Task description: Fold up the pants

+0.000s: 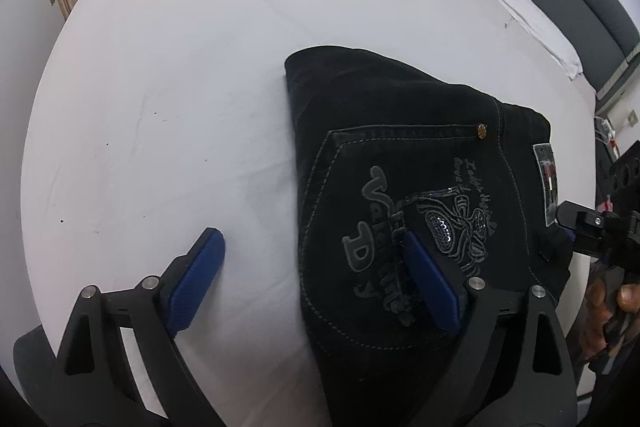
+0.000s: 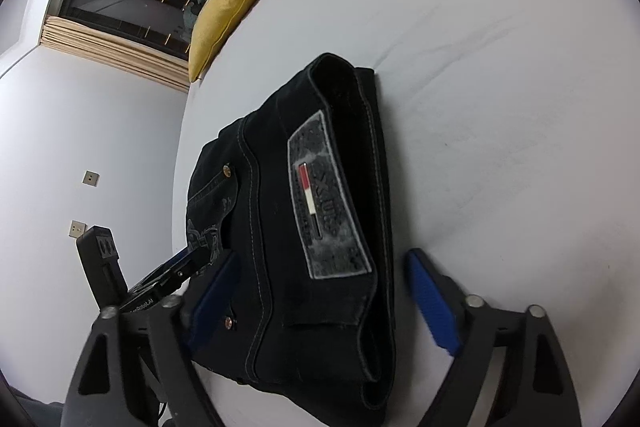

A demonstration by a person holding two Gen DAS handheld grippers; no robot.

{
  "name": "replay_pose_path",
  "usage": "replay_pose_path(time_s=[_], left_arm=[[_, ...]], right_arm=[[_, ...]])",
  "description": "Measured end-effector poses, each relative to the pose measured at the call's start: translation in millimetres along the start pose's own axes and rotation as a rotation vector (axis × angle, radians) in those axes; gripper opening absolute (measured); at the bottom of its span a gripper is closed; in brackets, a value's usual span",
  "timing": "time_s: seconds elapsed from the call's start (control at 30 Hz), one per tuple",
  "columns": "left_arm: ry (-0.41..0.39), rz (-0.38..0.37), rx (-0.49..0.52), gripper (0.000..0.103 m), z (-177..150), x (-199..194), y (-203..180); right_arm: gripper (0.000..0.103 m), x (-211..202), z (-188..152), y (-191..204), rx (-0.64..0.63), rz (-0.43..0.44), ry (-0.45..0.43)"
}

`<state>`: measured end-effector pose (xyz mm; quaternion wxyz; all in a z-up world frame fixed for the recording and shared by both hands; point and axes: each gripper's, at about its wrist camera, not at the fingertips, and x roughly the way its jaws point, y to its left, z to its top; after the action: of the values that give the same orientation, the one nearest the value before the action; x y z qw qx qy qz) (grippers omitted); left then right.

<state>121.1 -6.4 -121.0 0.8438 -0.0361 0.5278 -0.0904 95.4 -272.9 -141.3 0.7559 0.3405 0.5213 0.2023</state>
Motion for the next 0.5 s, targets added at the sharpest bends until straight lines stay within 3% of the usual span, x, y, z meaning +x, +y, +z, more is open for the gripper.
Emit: replay_pose_path(time_s=[0.13, 0.17, 0.23, 0.37, 0.5], left_arm=[[0.014, 0.012, 0.028, 0.091, 4.7, 2.2, -6.2], [0.016, 0.014, 0.035, 0.091, 5.2, 2.6, -8.9], [0.02, 0.012, 0.051, 0.084, 7.9, 5.2, -14.1], [0.035, -0.013, 0.085, 0.057, 10.9, 7.1, -25.0], [0.034, 0.022, 0.12, 0.046, 11.9, 8.8, -36.6]], right_arm=[[0.08, -1.8, -1.5, -0.3, -0.009, -0.013, 0.003], [0.075, -1.8, -2.3, 0.1, -0.015, -0.018, 0.004], [0.065, 0.6, -3.2, 3.1, -0.028, -0.038, 0.009], [0.049, -0.9, -3.4, 6.1, -0.054, -0.1, 0.014], [0.037, -5.1, -5.2, 13.1, -0.094, -0.148, 0.01]])
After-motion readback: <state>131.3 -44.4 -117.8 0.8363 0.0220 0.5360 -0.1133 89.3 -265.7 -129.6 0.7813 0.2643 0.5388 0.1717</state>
